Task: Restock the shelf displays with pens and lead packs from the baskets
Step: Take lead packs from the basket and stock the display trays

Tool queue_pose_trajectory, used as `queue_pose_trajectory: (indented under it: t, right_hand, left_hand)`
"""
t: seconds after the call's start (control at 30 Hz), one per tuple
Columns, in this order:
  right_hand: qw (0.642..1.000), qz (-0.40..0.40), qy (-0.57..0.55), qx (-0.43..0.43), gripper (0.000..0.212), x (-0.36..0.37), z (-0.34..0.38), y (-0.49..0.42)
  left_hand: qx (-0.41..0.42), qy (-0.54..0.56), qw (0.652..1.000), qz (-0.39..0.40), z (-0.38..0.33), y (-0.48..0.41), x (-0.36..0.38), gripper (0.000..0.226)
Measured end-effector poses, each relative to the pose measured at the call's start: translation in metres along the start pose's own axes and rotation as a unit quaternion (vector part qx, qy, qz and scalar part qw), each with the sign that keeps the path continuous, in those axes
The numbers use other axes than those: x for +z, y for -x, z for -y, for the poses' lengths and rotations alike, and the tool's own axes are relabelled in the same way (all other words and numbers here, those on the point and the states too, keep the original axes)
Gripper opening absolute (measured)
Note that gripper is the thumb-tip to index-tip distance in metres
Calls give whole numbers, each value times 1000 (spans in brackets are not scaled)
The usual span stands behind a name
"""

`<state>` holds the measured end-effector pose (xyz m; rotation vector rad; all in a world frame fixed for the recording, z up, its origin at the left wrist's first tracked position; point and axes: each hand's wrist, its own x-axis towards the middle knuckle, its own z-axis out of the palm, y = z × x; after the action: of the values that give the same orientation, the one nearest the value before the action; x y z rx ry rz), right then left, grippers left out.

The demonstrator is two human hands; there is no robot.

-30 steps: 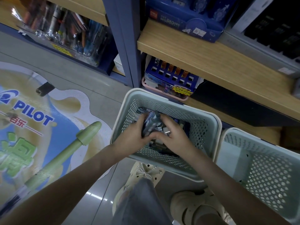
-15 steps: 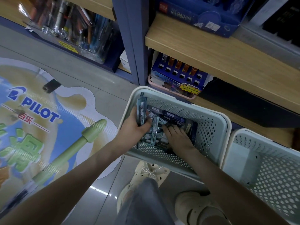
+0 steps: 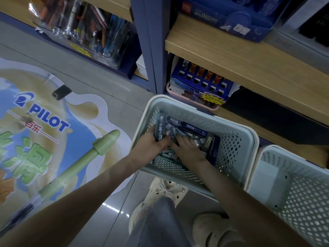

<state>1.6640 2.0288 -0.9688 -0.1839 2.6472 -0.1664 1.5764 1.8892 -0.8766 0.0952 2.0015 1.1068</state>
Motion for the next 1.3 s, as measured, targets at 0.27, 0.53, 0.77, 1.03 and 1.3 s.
queue_pose_trajectory:
  t: [0.27,0.53,0.77,1.03,1.3]
  right_hand:
    - [999,-22,42,22,78,17,-24,14]
    - [996,-78,-29,-28,41,1,-26,3]
    - [999,43,-16,-13,64,6,10,-12]
    - [999,24,17,-41,55,1,14,-15]
    - [998,48,28,-42,42,-2,16,-18]
  left_hand:
    - [74,82,993,-36,-22,21,-22,9]
    - [138,97,985,-38,-20,36,-42,15]
    - [139,108,983,-43,-14,39,-38,13]
    - [166,116,977,-61,-7,39,-30,8]
    - [158,92,978,-96,-3,44,-22,8]
